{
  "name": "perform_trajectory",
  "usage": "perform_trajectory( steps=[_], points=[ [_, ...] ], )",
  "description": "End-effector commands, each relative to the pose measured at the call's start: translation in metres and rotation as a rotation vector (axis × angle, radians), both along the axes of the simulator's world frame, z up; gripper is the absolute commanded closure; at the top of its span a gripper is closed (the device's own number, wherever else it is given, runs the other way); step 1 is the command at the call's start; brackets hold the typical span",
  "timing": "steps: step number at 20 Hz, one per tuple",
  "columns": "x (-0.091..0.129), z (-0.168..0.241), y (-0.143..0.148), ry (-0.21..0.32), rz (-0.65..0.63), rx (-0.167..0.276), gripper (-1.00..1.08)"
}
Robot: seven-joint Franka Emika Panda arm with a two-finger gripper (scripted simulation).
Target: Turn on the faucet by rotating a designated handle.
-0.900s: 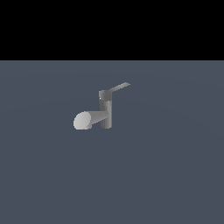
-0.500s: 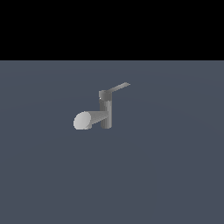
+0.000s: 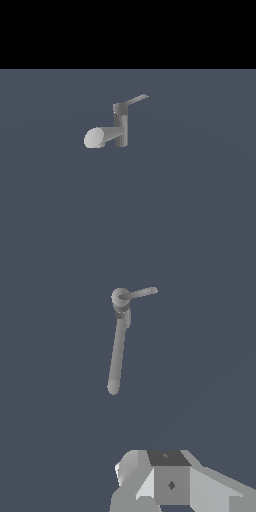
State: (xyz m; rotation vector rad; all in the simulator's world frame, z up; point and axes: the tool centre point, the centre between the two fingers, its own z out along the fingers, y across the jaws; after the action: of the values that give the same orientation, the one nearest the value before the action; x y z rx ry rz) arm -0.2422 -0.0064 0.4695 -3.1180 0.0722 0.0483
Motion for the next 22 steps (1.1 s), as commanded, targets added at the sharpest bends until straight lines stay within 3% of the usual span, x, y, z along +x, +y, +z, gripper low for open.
perform_trajectory(
  steps=[1, 10, 22],
  points=[
    [0.004, -0.001, 0.0, 0.0, -0.017, 0.001, 1.08],
    [0.035, -0.009, -0.003, 0.002, -0.145, 0.006, 1.08],
    [0.107, -0.04, -0.009, 0.007, -0.452, 0.011, 1.08]
  ],
)
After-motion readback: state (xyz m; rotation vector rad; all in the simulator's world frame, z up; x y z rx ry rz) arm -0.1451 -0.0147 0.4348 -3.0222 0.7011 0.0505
